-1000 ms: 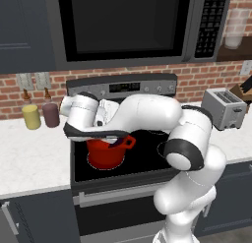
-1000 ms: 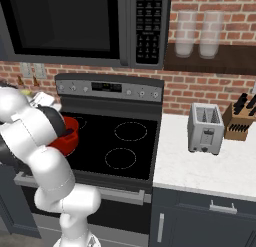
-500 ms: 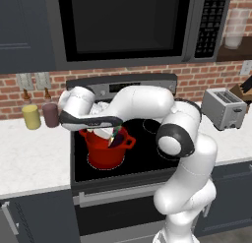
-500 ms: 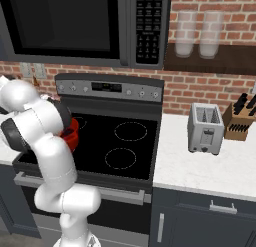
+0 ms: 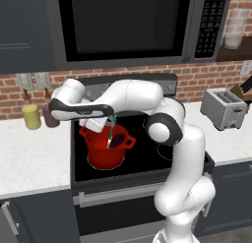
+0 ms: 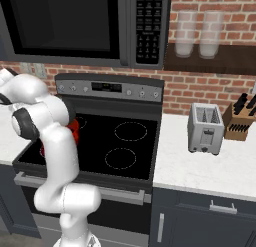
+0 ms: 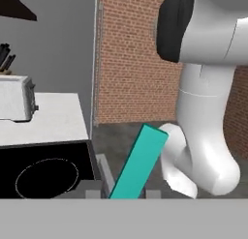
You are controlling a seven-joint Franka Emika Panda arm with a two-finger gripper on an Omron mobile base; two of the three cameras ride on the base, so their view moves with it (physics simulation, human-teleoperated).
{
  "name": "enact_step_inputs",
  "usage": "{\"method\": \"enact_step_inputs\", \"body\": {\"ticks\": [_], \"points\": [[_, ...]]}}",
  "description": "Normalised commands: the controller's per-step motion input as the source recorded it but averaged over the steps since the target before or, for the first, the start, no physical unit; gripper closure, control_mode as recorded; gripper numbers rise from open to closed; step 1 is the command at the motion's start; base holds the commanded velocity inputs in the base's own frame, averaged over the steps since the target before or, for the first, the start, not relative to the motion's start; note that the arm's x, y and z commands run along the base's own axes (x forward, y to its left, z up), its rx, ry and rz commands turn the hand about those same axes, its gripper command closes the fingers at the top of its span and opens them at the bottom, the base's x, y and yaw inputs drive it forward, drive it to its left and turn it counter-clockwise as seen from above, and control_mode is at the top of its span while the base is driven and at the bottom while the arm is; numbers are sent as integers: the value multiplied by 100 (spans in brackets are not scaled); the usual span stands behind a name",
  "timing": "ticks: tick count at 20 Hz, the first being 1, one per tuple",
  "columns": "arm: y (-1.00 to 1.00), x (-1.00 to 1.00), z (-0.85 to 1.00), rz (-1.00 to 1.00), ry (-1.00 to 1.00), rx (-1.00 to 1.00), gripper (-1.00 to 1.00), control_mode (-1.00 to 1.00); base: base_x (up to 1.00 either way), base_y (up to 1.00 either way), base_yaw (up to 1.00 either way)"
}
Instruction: Put the eggplant and lemon wedge in the pot. Retrieve the spatula and lightly stir the vegetables in the pot.
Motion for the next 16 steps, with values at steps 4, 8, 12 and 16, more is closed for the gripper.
{"method": "enact_step_inputs", "body": {"ticks": [4,8,12,16], "points": [[0,-39,56,0,11,1,100,-100,0,0,0],[0,-43,16,0,9,0,100,-100,0,0,0],[-13,-18,0,0,1,0,100,-100,0,0,0],[-16,2,-3,0,0,0,100,-100,0,0,0]]}}
